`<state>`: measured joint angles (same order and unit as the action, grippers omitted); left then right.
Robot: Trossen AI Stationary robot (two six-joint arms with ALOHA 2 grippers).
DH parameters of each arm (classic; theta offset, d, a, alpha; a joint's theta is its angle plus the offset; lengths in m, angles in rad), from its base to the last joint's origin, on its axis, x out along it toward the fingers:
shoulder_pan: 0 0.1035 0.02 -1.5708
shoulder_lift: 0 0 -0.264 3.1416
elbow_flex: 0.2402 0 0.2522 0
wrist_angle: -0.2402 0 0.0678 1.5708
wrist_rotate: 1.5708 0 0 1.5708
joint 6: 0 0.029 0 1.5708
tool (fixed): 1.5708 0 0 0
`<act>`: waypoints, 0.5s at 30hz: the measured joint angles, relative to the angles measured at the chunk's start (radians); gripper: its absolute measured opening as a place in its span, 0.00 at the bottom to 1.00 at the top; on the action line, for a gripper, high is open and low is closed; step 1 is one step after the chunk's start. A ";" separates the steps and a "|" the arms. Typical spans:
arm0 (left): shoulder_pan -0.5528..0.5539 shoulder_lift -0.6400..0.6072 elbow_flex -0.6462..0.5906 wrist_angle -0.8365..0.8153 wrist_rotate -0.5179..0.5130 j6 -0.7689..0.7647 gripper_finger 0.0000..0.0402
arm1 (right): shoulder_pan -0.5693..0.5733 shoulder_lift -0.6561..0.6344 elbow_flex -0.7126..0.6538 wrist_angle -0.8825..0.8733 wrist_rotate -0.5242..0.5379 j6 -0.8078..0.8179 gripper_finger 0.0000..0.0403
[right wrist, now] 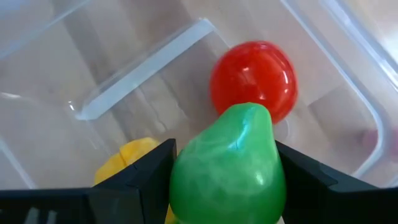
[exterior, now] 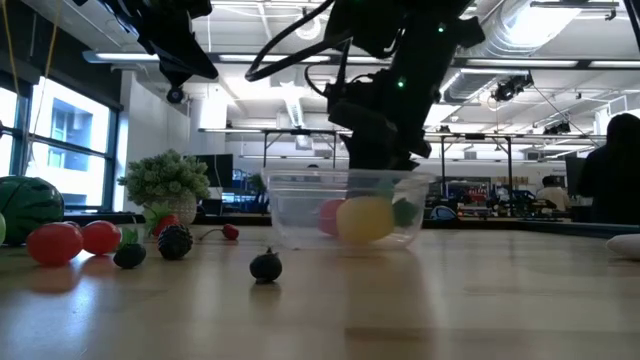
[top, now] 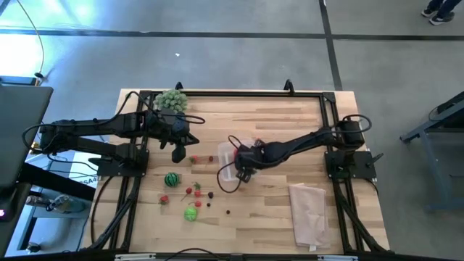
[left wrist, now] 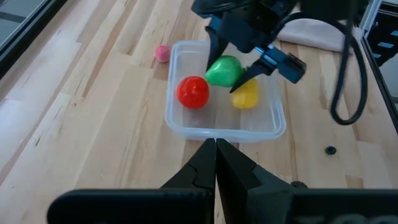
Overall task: Pick and placing Produce into tupperware
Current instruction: Put the green pear into the transparent bin
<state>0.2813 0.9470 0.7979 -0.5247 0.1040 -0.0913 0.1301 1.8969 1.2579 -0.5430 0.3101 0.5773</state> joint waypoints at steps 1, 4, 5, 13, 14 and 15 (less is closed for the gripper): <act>0.000 0.000 0.000 0.000 0.000 0.000 0.00 | 0.006 0.000 0.000 0.000 0.007 0.009 0.54; 0.000 0.000 0.000 0.000 0.000 0.000 0.00 | 0.017 0.000 0.000 0.000 0.013 0.018 0.54; 0.000 0.000 0.000 0.000 0.000 0.000 0.00 | 0.018 0.000 0.000 0.000 0.014 0.018 0.54; 0.000 0.000 0.000 0.000 0.000 0.000 0.00 | 0.015 0.000 0.000 0.000 0.043 0.025 0.56; 0.000 0.000 0.000 0.000 0.000 0.000 0.00 | 0.015 0.000 0.000 0.000 0.050 0.025 0.57; 0.000 0.000 0.000 0.000 0.000 0.000 0.00 | 0.015 0.000 0.000 0.000 0.054 0.025 0.58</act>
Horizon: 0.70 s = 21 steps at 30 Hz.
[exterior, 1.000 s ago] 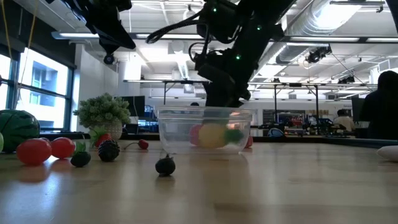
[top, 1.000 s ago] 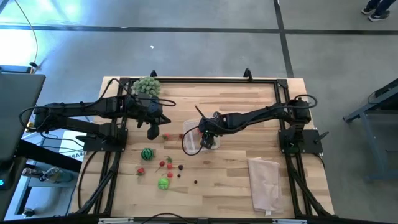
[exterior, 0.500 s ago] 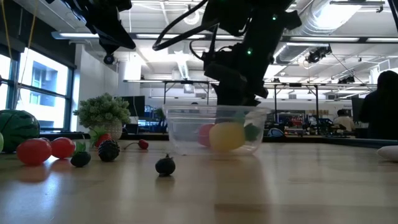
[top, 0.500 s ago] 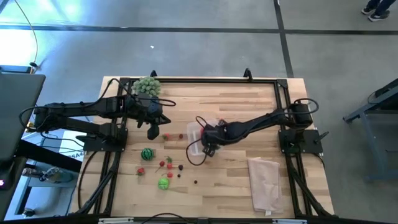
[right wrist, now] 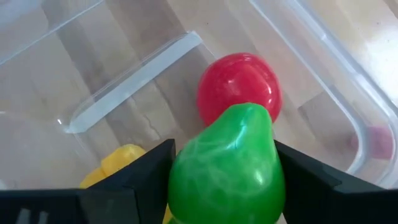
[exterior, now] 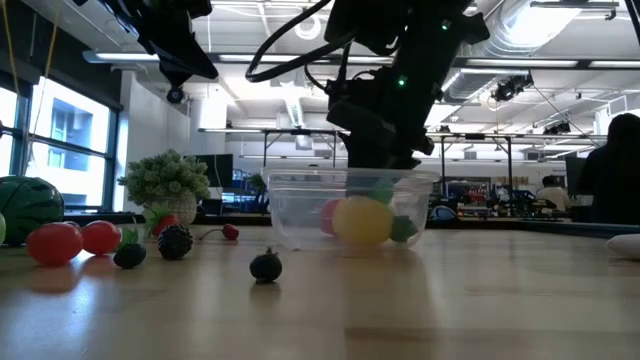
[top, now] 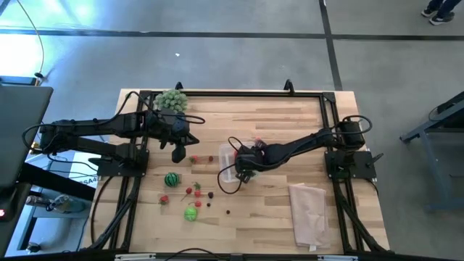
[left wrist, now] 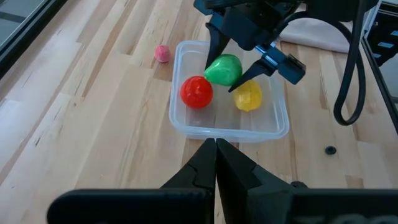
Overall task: Pick and placing Produce into tupperware
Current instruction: Put the green pear into the transparent bin, then put the pink peach into the transparent bin
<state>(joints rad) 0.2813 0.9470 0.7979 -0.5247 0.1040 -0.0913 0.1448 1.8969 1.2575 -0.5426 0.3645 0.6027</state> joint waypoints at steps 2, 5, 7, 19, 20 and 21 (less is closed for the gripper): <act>0.000 0.000 0.000 0.000 0.000 0.000 0.00 | 0.000 0.000 0.000 0.000 0.000 0.000 0.62; 0.000 0.000 0.000 0.000 0.000 0.000 0.00 | 0.000 0.000 0.000 0.000 0.000 0.000 0.67; 0.000 0.000 0.000 0.000 0.000 0.000 0.00 | 0.000 0.000 0.000 0.000 0.000 0.000 0.69; 0.000 0.000 0.000 0.000 0.000 0.000 0.00 | 0.000 -0.094 -0.001 0.024 0.037 0.003 0.71; 0.000 0.000 0.000 0.000 0.000 0.000 0.00 | 0.000 -0.117 -0.001 0.019 0.054 0.003 0.71; 0.000 0.000 0.000 0.000 0.000 0.000 0.00 | 0.000 -0.141 -0.001 0.007 0.073 0.002 0.71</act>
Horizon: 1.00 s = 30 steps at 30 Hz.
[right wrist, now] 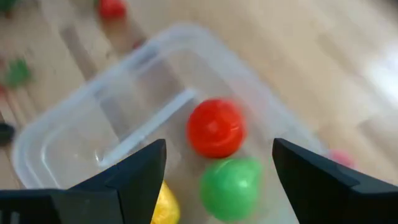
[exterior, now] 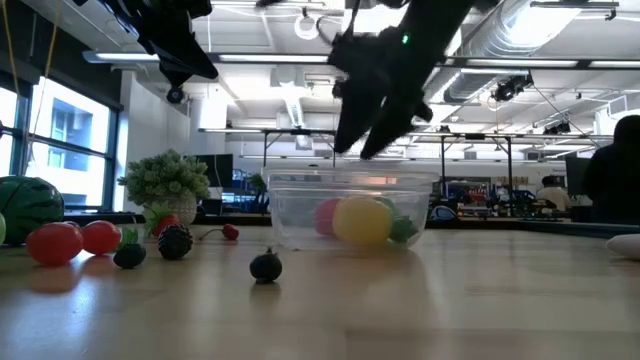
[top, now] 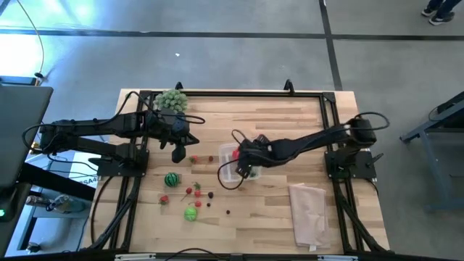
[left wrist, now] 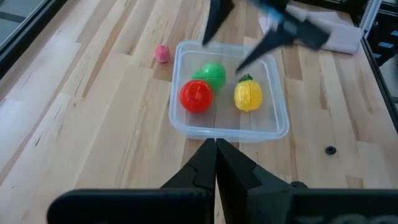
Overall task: Pick and placing Produce into tupperware
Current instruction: Put the pink peach into the transparent bin
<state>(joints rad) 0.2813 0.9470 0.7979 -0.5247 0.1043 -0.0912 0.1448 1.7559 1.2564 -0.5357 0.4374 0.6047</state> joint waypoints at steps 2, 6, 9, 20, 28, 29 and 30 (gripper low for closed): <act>0.000 0.000 0.000 0.000 0.000 0.000 0.00 | -0.001 -0.055 0.000 -0.030 0.041 -0.006 0.71; 0.000 0.000 0.000 0.000 0.000 0.000 0.00 | -0.024 -0.177 0.000 -0.131 0.099 -0.055 0.71; 0.000 0.000 0.000 0.000 0.000 0.000 0.00 | -0.054 -0.252 0.000 -0.221 0.137 -0.062 0.71; 0.000 0.000 0.000 0.000 0.000 0.000 0.00 | -0.219 -0.419 -0.445 0.145 -0.024 -0.208 0.71; 0.000 0.000 0.000 0.000 0.000 0.000 0.00 | -0.276 -0.469 -0.762 0.603 -0.102 -0.320 0.71; 0.000 0.000 0.000 0.000 0.000 0.000 0.00 | -0.280 -0.468 -0.780 0.634 -0.102 -0.323 0.71; 0.000 0.000 0.000 0.000 0.000 0.000 0.00 | -0.284 -0.467 -0.794 0.657 -0.105 -0.316 0.71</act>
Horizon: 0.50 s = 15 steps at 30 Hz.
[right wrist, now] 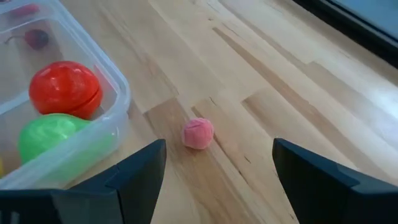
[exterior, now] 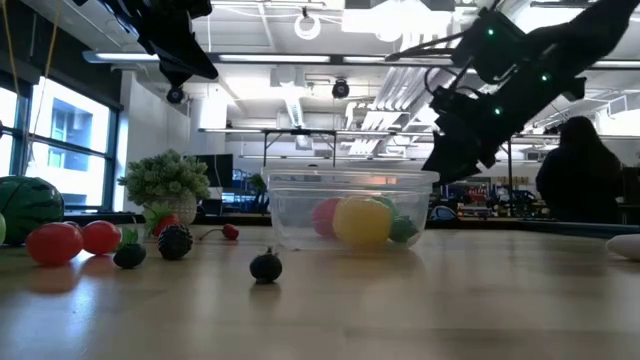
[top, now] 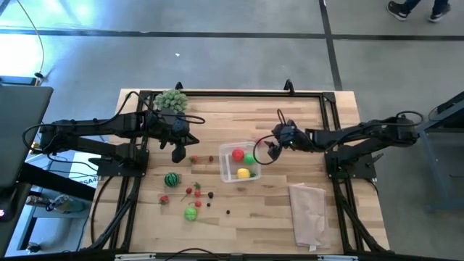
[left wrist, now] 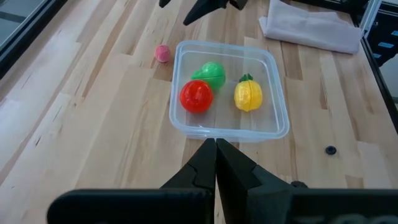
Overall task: Pick and placing Produce into tupperware
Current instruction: Put the pink peach into the transparent bin
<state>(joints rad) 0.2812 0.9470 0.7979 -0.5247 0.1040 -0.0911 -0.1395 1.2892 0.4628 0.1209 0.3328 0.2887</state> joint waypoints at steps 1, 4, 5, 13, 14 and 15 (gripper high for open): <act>0.000 0.000 0.000 0.000 0.000 0.000 0.00 | -0.005 0.000 -0.010 0.010 -0.001 0.009 0.71; 0.000 0.000 0.000 0.000 0.000 0.000 0.00 | -0.019 0.000 -0.015 0.020 -0.001 0.015 0.71; 0.000 0.000 0.000 0.000 0.000 0.000 0.00 | -0.022 0.003 -0.011 0.020 0.000 0.006 0.71; 0.000 0.000 0.000 0.000 0.000 0.000 0.00 | -0.066 0.148 0.046 0.063 -0.058 -0.086 0.71; 0.000 0.000 0.000 0.000 0.000 0.000 0.00 | -0.074 0.163 0.048 0.078 -0.068 -0.089 0.71; 0.000 0.000 0.000 0.000 0.000 0.000 0.00 | -0.083 0.177 0.048 0.092 -0.084 -0.089 0.71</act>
<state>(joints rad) 0.2810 0.9470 0.7979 -0.5247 0.1040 -0.0913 -0.2228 1.4658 0.5106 0.2127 0.2489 0.1998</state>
